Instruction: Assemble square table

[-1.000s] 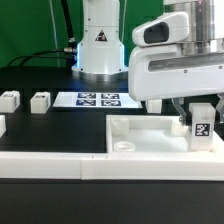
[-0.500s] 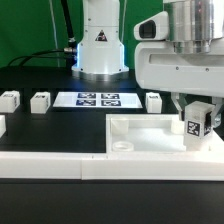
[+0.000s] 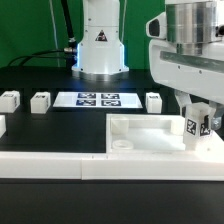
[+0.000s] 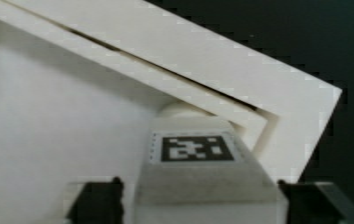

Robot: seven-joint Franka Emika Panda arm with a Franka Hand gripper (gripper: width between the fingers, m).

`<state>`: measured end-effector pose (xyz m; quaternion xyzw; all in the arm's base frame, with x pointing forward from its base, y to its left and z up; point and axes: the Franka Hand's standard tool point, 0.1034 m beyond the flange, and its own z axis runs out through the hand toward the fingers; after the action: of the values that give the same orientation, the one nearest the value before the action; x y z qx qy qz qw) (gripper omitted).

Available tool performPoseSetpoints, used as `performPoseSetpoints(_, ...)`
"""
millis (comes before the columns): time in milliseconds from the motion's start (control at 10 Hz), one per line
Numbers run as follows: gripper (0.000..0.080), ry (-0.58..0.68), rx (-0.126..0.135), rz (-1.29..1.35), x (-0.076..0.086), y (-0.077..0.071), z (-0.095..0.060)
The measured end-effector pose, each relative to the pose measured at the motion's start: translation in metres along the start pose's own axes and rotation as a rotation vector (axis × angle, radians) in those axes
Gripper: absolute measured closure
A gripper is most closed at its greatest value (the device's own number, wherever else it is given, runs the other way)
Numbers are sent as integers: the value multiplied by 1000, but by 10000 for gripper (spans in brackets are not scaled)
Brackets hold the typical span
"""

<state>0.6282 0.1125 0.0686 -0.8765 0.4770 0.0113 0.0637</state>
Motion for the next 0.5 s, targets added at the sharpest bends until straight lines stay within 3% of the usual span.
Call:
performPoseSetpoints(100, 245, 0, 0, 0, 0, 0, 0)
performPoseSetpoints(200, 170, 0, 0, 0, 0, 0, 0)
performPoseSetpoints(300, 156, 0, 0, 0, 0, 0, 0)
performPoseSetpoints(400, 156, -10, -15, 187, -3, 2, 1)
performPoseSetpoints(500, 151, -18, -30, 199, -2, 1, 2)
